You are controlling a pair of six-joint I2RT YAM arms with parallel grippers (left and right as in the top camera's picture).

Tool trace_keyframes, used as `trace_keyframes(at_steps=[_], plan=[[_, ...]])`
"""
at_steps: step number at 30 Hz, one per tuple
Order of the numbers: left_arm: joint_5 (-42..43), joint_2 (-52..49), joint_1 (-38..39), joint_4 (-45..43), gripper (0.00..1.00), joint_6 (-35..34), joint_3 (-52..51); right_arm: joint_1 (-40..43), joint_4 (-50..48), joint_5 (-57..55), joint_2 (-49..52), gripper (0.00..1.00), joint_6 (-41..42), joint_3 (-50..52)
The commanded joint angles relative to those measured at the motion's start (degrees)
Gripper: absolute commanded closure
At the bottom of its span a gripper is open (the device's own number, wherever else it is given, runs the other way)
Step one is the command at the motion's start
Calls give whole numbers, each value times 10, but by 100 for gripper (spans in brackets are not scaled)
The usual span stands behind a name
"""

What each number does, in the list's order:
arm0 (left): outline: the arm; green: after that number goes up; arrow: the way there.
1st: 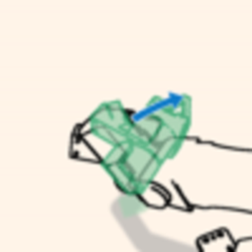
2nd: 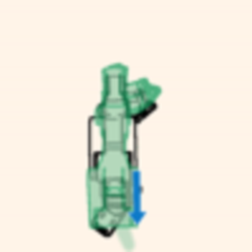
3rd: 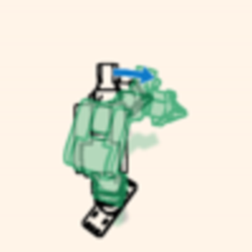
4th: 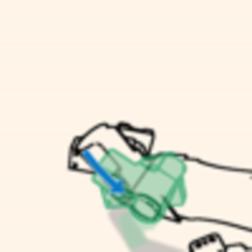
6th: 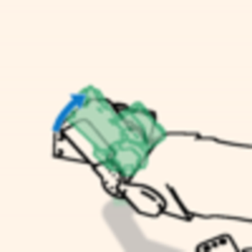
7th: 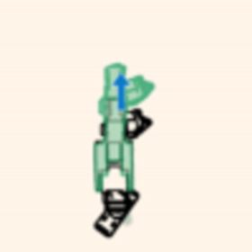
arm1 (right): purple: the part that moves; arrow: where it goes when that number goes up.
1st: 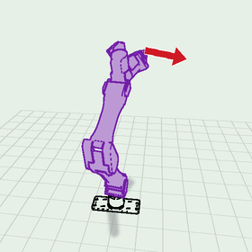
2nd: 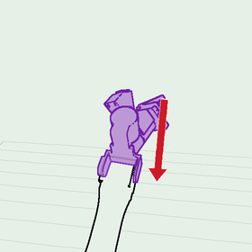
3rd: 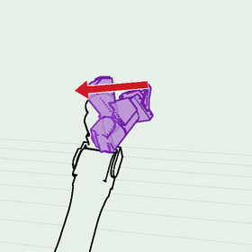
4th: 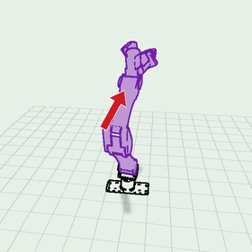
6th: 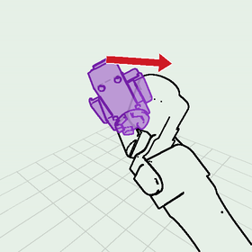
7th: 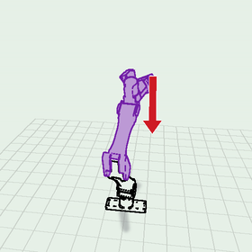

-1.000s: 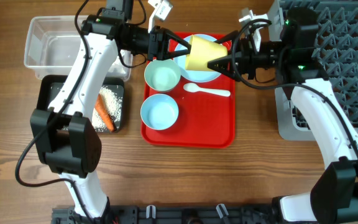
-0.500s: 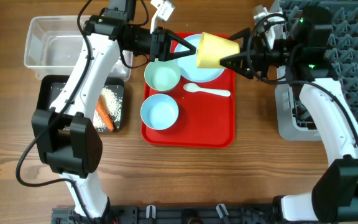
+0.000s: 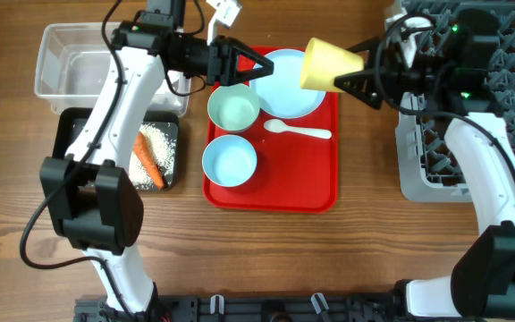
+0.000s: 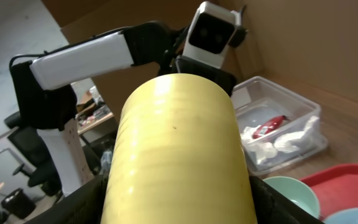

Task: Sort waste into correct bins and load items into the dishwasher rack
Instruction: 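Release the cup from the left gripper and pull it right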

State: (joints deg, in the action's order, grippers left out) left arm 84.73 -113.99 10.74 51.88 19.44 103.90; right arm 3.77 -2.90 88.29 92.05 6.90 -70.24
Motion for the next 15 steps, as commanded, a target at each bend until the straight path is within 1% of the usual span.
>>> trace_keyframes(at_steps=[1,7,9,12,15], plan=[[-48,6,-10,4,72,7,6,21,0,11,12,39,8,-5],[-125,6,-9,17,71,7,6,28,26,-72,12,38,21,-5],[-145,6,-9,21,71,1,6,28,46,-109,12,38,20,-5],[-200,6,-9,24,71,-21,6,29,96,-189,10,39,6,-5],[-231,6,-9,30,71,-21,6,28,137,-261,8,40,5,-6]])
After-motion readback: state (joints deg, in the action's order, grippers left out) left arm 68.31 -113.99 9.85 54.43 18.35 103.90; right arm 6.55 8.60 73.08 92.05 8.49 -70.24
